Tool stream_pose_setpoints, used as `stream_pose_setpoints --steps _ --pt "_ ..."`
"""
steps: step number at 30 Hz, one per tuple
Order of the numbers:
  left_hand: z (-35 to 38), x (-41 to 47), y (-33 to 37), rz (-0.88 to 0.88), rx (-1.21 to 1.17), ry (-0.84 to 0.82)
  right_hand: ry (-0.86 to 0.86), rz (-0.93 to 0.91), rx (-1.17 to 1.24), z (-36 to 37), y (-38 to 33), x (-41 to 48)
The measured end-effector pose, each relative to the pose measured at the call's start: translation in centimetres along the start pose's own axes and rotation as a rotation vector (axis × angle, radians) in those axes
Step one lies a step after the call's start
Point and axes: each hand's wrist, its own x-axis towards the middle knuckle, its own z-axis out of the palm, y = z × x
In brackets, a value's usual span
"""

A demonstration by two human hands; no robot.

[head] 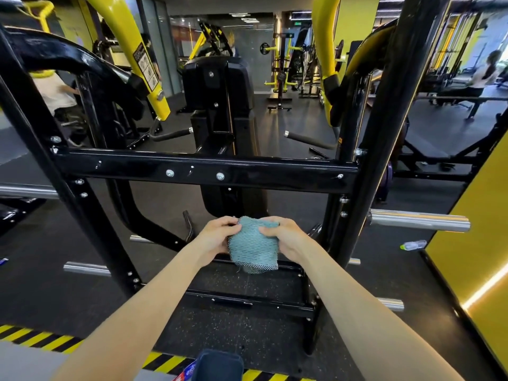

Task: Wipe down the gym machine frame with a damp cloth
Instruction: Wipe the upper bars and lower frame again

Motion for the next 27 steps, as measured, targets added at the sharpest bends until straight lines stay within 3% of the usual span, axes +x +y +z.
stream_pose_setpoints --steps 11,17,24,27 --pt "0.0 1.0 2.6 0.187 0.367 0.196 0.163 -0.034 -0.415 -0.4 0.4 1.3" --pt "-0.8 1.1 6.5 0.254 0.387 0.204 0.008 -0.095 -0.27 -0.6 -0.2 1.1" --pt "-3.7 1.0 9.8 0.245 0.277 0.297 -0.255 0.121 -0.373 -0.8 -0.4 1.2" --pt "-5.2 0.8 9.8 0.214 0.261 0.329 -0.258 0.158 -0.373 -0.9 -0.3 0.9"
